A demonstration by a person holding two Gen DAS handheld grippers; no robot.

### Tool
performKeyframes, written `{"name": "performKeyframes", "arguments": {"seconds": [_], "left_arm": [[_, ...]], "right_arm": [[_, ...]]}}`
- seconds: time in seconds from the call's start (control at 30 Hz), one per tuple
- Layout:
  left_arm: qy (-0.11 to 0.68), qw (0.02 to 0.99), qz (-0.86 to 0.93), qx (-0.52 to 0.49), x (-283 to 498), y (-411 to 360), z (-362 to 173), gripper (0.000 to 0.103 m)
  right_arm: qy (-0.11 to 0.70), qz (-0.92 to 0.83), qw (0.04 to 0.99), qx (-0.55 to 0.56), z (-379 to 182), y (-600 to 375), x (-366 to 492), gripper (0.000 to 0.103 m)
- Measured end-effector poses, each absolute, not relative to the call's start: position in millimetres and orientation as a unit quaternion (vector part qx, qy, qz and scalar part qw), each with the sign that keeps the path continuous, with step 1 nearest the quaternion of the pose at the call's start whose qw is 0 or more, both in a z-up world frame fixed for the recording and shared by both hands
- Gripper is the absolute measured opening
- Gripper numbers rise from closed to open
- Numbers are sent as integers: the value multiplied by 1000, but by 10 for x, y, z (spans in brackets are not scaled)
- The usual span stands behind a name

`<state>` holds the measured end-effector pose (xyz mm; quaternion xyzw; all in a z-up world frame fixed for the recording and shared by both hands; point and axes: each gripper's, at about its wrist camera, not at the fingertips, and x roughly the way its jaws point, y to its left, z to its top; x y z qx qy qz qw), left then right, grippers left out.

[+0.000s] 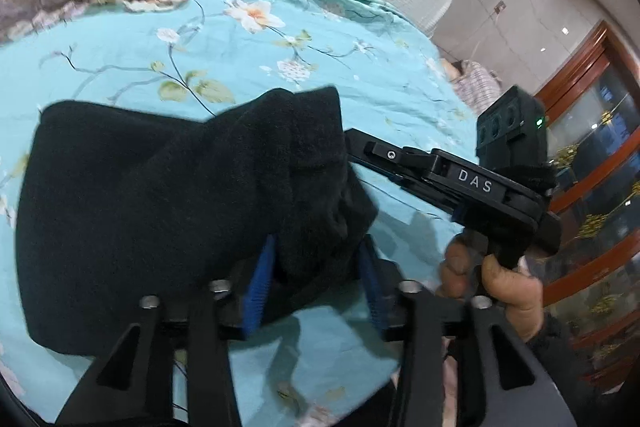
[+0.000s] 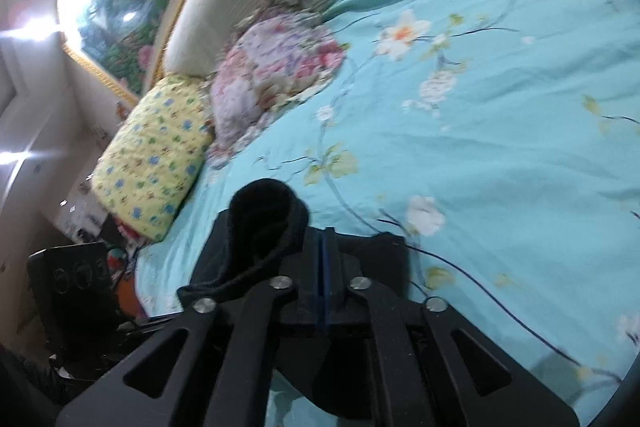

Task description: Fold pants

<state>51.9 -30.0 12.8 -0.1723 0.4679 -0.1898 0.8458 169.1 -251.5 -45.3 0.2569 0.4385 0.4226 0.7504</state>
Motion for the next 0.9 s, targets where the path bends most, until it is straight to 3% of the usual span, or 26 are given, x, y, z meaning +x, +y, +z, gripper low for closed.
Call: {"name": "performKeyframes", "arguments": {"seconds": [0.03,0.07,0.1,0.3,0.9], "left_arm": [[466,844,-197,-177,504,-298,143,47],[463,845,-202,-177,487,-302,162,47],[461,847,-202,-172,470,-309,186,49],[453,851,-201,-174,430,-249,252,56],[424,872,-134,-207,237,365,352,61]], "right_arm": [[440,415,753,258,-446,-2537,1680,29],[441,409,755,261,-438,-2560,1660,57],[441,404,757,263,-428,-2570,1652,77],[421,393,771,271,-299,-2608,1491,79],[445,358,792,218,-182,-2303,1247,93]]}}
